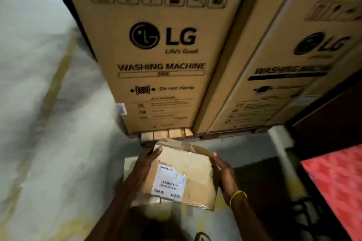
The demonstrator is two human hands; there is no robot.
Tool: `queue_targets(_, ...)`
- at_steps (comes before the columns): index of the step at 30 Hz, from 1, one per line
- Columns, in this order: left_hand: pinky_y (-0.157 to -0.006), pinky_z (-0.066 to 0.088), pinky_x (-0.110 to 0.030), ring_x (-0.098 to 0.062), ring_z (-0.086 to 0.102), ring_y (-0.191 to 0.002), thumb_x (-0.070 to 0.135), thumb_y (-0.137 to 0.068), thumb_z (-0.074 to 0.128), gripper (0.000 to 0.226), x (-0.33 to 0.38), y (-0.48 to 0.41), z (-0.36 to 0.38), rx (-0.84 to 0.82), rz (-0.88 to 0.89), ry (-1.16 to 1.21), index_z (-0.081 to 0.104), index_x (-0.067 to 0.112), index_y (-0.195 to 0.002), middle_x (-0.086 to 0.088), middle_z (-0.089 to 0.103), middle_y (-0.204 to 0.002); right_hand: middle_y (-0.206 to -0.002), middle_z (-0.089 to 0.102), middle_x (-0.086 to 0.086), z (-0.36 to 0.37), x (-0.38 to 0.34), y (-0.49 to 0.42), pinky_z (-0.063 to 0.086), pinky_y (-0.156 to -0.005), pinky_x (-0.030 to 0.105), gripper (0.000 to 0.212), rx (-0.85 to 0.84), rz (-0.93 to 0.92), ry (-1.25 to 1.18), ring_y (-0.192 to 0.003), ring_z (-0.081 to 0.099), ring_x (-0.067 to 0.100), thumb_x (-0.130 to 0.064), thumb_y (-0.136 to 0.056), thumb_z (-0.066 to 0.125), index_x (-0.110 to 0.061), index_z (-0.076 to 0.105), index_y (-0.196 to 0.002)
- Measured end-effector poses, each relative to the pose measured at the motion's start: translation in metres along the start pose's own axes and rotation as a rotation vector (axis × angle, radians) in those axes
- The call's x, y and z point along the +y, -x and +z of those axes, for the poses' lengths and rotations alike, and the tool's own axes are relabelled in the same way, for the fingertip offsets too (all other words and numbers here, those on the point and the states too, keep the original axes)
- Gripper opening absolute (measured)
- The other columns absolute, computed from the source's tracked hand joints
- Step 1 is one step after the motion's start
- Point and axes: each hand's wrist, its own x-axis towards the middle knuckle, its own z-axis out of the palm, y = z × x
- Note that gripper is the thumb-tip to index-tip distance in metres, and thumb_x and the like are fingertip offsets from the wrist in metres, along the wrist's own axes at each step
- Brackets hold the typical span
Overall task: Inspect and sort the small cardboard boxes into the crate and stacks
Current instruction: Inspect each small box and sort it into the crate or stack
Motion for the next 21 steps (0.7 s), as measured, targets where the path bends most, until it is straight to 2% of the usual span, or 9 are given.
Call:
queue_targets(3, -0.100, 0.056, -0.043, -0.031, 0.072, -0.113, 0.015, -0.094, 0.072, 0.021, 0.070, 0.040, 0.064, -0.143, 0.105, 0.033, 0.074, 0.012, -0.115, -0.013, 0.077, -0.119, -0.115, 0.079, 0.018, -0.046, -0.049, 0.048, 0.052, -0.108, 0.063, 0.072, 0.127, -0.083, -0.192, -0.112, 0.074, 0.039, -0.044, -0.065, 0.096, -0.006, 0.074, -0.122)
queue_targets(6, -0.075, 0.059, -0.023, -0.014, 0.078, -0.092, 0.012, -0.095, 0.070, 0.025, 0.126, 0.078, 0.125, -0.342, 0.213, -0.030, 0.069, 0.015, -0.120, -0.005, 0.081, -0.110, -0.121, 0.074, 0.026, -0.081, -0.096, 0.105, 0.057, -0.102, 0.057, 0.068, 0.247, -0.204, -0.385, -0.106, 0.075, 0.036, -0.018, -0.072, 0.093, -0.003, 0.061, -0.130)
queue_targets(8, -0.075, 0.062, -0.032, -0.022, 0.079, -0.092, 0.018, -0.092, 0.076, 0.030, 0.158, 0.107, 0.164, -0.446, 0.269, -0.080, 0.068, 0.017, -0.121, -0.008, 0.081, -0.109, -0.112, 0.073, 0.023, -0.108, -0.126, 0.145, 0.066, -0.079, 0.036, 0.050, 0.313, -0.297, -0.464, -0.086, 0.078, 0.023, 0.004, -0.087, 0.077, -0.002, 0.055, -0.131)
queue_targets(10, -0.081, 0.064, -0.043, -0.033, 0.078, -0.095, 0.025, -0.085, 0.083, 0.042, 0.185, 0.130, 0.200, -0.533, 0.322, -0.116, 0.068, 0.015, -0.123, -0.016, 0.079, -0.111, -0.107, 0.072, 0.016, -0.139, -0.148, 0.180, 0.062, -0.059, 0.023, 0.045, 0.372, -0.376, -0.440, -0.070, 0.076, 0.011, 0.011, -0.090, 0.069, -0.004, 0.054, -0.130)
queue_targets(12, -0.088, 0.062, -0.050, -0.038, 0.077, -0.098, 0.030, -0.082, 0.086, 0.045, 0.207, 0.153, 0.240, -0.622, 0.363, -0.149, 0.069, 0.017, -0.121, -0.017, 0.079, -0.110, -0.112, 0.075, 0.015, -0.177, -0.159, 0.214, 0.063, -0.062, 0.026, 0.046, 0.452, -0.463, -0.405, -0.077, 0.078, 0.011, 0.010, -0.089, 0.070, -0.009, 0.057, -0.129)
queue_targets(15, -0.092, 0.061, -0.055, -0.037, 0.078, -0.099, 0.036, -0.081, 0.087, 0.050, 0.222, 0.184, 0.299, -0.734, 0.388, -0.198, 0.067, 0.020, -0.124, -0.013, 0.080, -0.111, -0.122, 0.076, 0.013, -0.229, -0.164, 0.255, 0.063, -0.090, 0.046, 0.056, 0.520, -0.589, -0.348, -0.107, 0.076, 0.026, 0.006, -0.083, 0.077, -0.014, 0.061, -0.133)
queue_targets(16, -0.091, 0.061, -0.056, -0.036, 0.078, -0.099, 0.035, -0.083, 0.087, 0.050, 0.222, 0.196, 0.322, -0.772, 0.383, -0.211, 0.066, 0.020, -0.125, -0.012, 0.080, -0.111, -0.123, 0.077, 0.012, -0.245, -0.165, 0.271, 0.063, -0.093, 0.045, 0.060, 0.547, -0.606, -0.347, -0.112, 0.074, 0.030, 0.005, -0.081, 0.078, -0.014, 0.061, -0.135)
queue_targets(19, -0.087, 0.063, -0.053, -0.032, 0.080, -0.095, 0.029, -0.085, 0.086, 0.044, 0.207, 0.233, 0.386, -0.847, 0.392, -0.261, 0.067, 0.017, -0.122, -0.010, 0.081, -0.106, -0.119, 0.079, 0.010, -0.293, -0.161, 0.308, 0.065, -0.079, 0.033, 0.064, 0.591, -0.635, -0.372, -0.112, 0.074, 0.031, 0.007, -0.080, 0.078, -0.013, 0.060, -0.137)
queue_targets(21, -0.082, 0.065, -0.048, -0.032, 0.080, -0.092, 0.023, -0.084, 0.086, 0.041, 0.190, 0.252, 0.425, -0.901, 0.383, -0.295, 0.069, 0.011, -0.120, -0.011, 0.082, -0.102, -0.117, 0.078, 0.014, -0.323, -0.155, 0.326, 0.063, -0.068, 0.028, 0.062, 0.605, -0.619, -0.427, -0.101, 0.077, 0.026, 0.014, -0.081, 0.076, -0.011, 0.060, -0.136)
